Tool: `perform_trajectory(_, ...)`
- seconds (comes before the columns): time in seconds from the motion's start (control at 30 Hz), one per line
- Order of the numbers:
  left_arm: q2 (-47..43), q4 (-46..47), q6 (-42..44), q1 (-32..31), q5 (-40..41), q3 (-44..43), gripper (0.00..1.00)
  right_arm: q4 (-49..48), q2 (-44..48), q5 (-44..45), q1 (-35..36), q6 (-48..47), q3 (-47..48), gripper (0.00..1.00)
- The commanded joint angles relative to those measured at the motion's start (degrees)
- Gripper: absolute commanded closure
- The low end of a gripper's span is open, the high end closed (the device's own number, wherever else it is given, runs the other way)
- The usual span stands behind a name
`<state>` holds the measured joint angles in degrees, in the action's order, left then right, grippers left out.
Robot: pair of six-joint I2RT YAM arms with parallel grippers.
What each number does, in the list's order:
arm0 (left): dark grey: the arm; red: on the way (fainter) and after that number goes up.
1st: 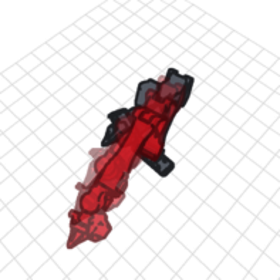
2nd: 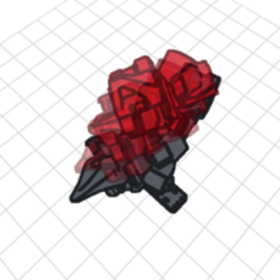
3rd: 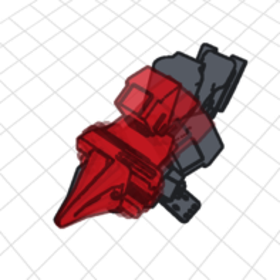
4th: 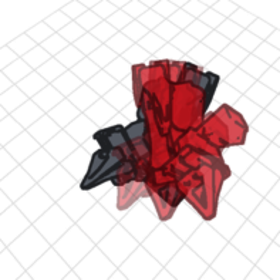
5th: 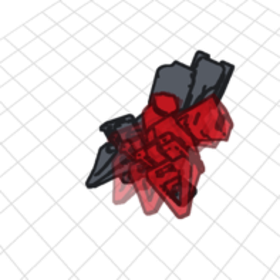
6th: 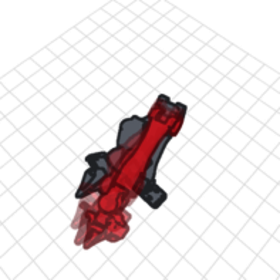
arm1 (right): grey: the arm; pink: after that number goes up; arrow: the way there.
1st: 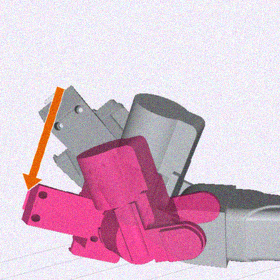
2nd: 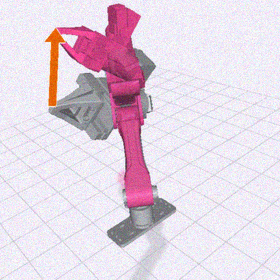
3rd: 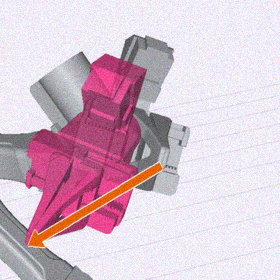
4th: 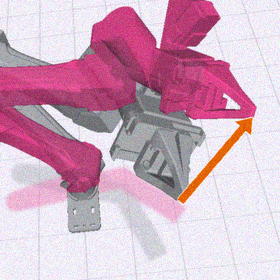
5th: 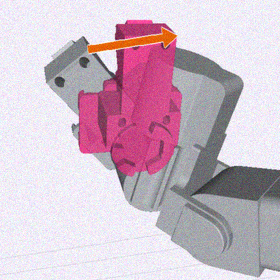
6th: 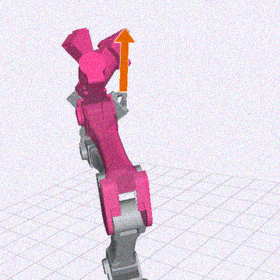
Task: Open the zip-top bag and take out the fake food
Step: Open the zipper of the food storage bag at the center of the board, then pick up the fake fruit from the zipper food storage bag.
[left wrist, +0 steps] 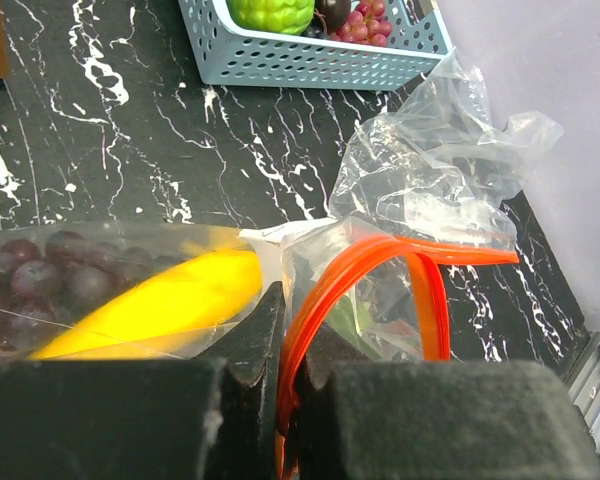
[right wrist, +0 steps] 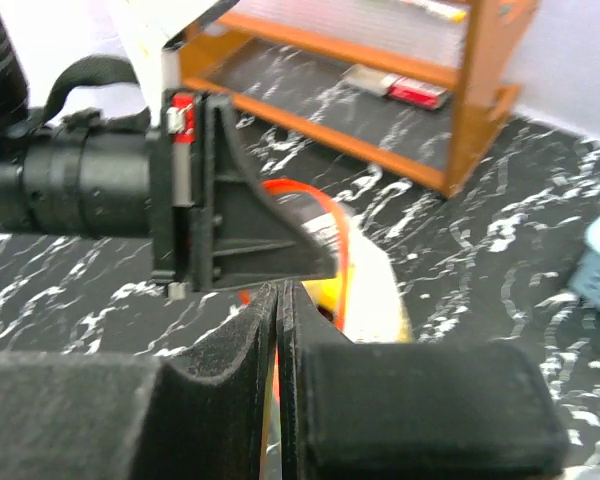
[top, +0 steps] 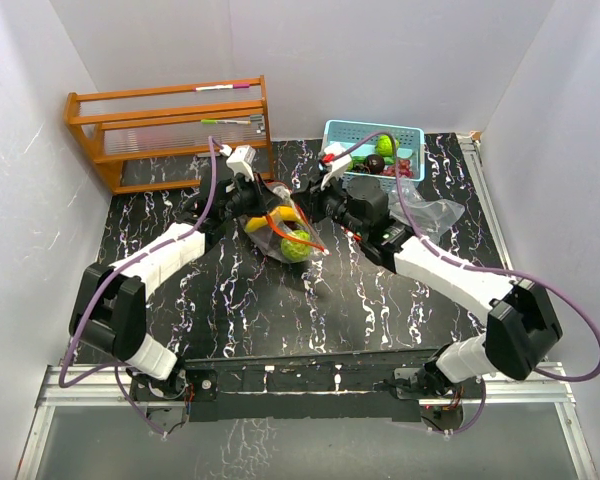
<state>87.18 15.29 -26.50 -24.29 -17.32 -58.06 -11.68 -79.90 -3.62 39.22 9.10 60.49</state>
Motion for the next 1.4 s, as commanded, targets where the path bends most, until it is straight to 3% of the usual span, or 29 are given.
perform_trajectory(0.0, 0.75, 3.04, -1.84, -0.56, -2.66, -0.74, 1.0, -5.87, -3.11, -9.4, 0.06, 7.02, -2.6, 0.93)
perform_trajectory(0.3, 1.81, 2.99, -2.13, -1.02, -3.12, -1.17, 1.0, -6.01, -6.72, -7.35, -0.9, 9.73, -6.91, 0.92)
perform_trajectory(0.73, 2.36, 6.85, -3.7, -1.02, -9.55, -0.56, 1.0, 4.32, -11.65, -0.5, -3.24, 5.53, -4.77, 0.91)
perform_trajectory(0.8, 2.85, 7.77, -4.17, -1.06, -10.5, -0.37, 1.0, 4.67, -11.73, -1.88, -3.26, 5.46, -4.68, 0.78)
perform_trajectory(0.87, 3.59, 8.87, -4.8, -1.1, -11.15, -0.01, 1.0, 4.9, -11.84, -3.56, -3.23, 5.46, -4.51, 0.52)
perform_trajectory(0.97, 4.26, 9.45, -5.41, -1.21, -11.74, 0.23, 1.0, 5.25, -12.47, -5.47, -3.21, 5.57, -4.28, 0.32)
perform_trajectory(1.2, 3.55, 9.05, -5.21, -1.37, -11.5, -0.12, 1.0, 8.36, -15.72, -5.78, -3.19, 5.52, -3.64, 0.29)
perform_trajectory(1.37, 3.52, 8.98, -5.04, -1.46, -10.64, 0.44, 1.0, 9.08, -16.52, -13.33, -3.23, 6.68, -3.37, 0.18)
